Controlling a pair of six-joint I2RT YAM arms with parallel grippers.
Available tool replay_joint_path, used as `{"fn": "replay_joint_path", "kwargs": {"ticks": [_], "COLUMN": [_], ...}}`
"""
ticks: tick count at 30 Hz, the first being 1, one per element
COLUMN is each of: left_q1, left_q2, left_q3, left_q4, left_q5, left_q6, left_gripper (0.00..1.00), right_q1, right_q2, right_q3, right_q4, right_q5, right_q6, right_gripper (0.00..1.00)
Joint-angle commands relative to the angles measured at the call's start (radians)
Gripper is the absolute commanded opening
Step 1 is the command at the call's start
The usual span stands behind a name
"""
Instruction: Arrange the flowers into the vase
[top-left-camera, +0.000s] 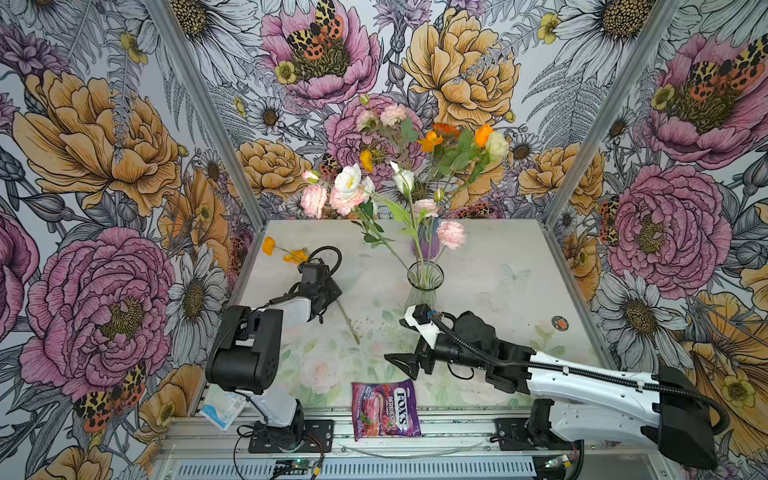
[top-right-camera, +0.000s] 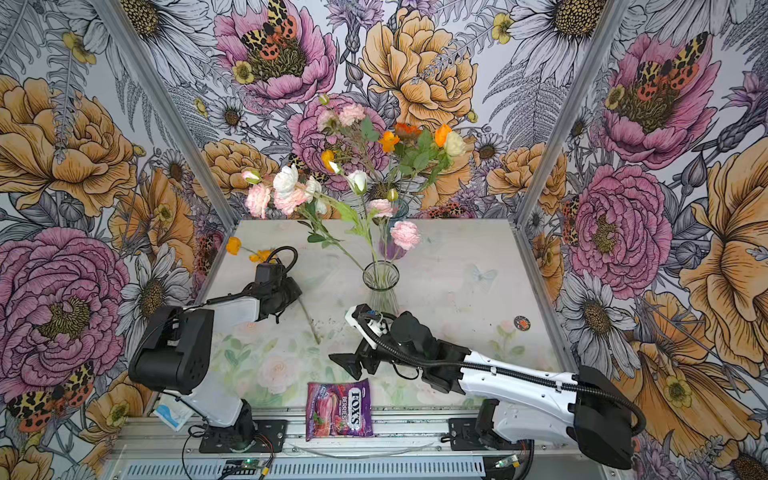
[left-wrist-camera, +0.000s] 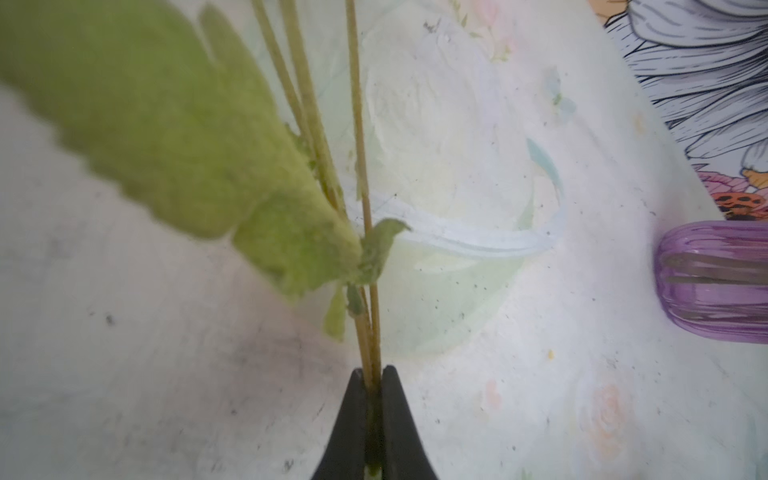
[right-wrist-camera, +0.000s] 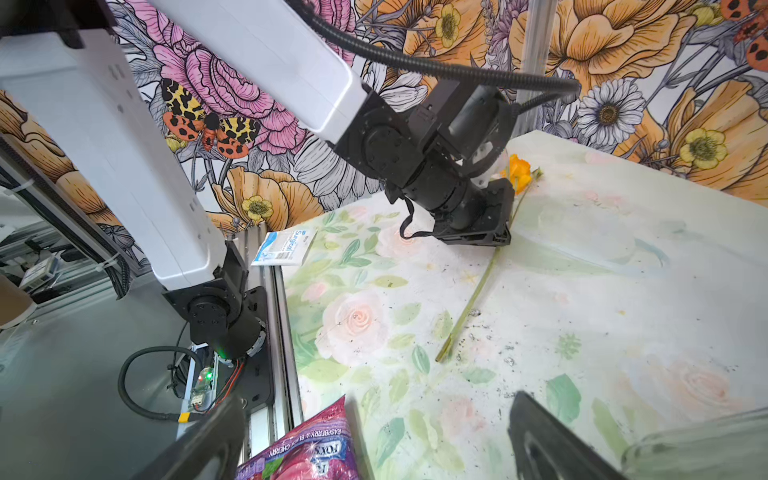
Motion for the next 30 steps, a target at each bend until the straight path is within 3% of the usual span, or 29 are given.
{"fn": "replay_joint_path", "kwargs": {"ticks": [1,5,9,16,22,26,30], "left_q1": [-0.076,-0.168,-0.227,-0.222,-0.236,-0.239,-0.244], "left_q2": [-0.226,-0.513,-0.801,-1.232,-1.355,-1.326,-1.303], "left_q3": [-0.034,-0.104,-0.188,-0.276,-0.342,-0.372,-0.365], "left_q4": [-0.052,-0.193,-0.285,-0.245,-0.053,0.087,0.111], "left_q5": [-0.093,-0.192,-0.198,0.056,0.255,0.389,0.422], "left_q6": [0.058,0.079,0.076,0.188,0.149,0.106,0.101], "left_gripper": [0.0,0.0,0.0,0.0,0.0,0.0,0.0], "right_q1": [0.004,0.005,0.009,0.009,0.011,0.011,0.011], "right_q2": [0.018,0.073,0.139,0.242,0.329,0.359,0.38], "right_q3": [0.04,0.088,0.171,0.329,0.424,0.465,0.489], "right_q4": [0.064,0.059,0.048,0.026,0.022,0.016,0.003], "right_q5": [-0.037,-0.065,-0.117,-0.181,-0.212,-0.231,-0.253], "right_q6": [0.054,0.089,0.102,0.112,0.143,0.143,0.145], "right_gripper": [0.97,0.88,0.77,0.51,0.42,0.32,0.27]}}
